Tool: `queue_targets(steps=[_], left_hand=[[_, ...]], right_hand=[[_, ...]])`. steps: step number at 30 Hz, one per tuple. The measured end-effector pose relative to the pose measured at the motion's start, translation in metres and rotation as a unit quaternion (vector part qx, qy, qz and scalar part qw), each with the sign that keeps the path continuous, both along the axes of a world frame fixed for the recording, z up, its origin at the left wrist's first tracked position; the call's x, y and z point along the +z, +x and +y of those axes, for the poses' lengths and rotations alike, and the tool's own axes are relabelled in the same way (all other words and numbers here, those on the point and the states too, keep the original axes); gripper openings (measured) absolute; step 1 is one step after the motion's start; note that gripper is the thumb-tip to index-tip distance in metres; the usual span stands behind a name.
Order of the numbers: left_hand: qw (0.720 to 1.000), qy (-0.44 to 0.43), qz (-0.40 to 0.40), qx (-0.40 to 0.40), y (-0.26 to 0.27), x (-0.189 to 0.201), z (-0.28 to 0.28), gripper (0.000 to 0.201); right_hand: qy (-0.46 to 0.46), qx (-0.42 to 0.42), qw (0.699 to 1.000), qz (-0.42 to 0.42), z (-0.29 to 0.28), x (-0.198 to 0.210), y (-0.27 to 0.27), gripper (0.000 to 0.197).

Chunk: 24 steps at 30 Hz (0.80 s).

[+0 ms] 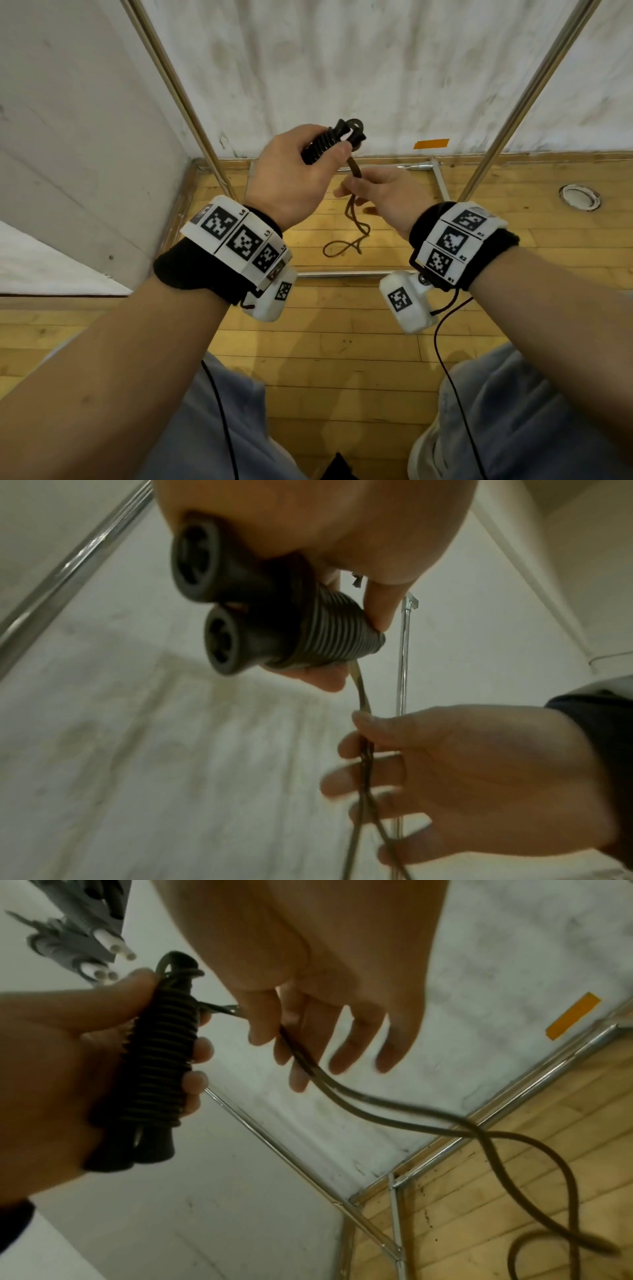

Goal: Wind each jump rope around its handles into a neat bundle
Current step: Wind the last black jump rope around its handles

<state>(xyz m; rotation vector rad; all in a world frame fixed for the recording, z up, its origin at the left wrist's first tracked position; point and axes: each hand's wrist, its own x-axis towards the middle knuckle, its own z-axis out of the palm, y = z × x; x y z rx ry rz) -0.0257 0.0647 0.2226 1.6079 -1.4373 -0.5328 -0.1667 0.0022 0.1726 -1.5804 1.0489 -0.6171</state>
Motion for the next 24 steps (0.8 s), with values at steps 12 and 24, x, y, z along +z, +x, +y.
queue_targets(steps=[12, 24], left_hand=[[0.96, 0.087, -0.256, 0.075, 0.032, -0.024, -0.013, 0.038], [0.915, 0.193, -0.352, -0.03, 0.018, -0.037, -0.015, 0.027]], right_hand=[[-0.207, 0.022, 0.957, 0.203, 0.004, 0.014, -0.004, 0.043], [-0.32, 0.118, 0.91, 0.236, 0.012, 0.037, -0.013, 0.039]])
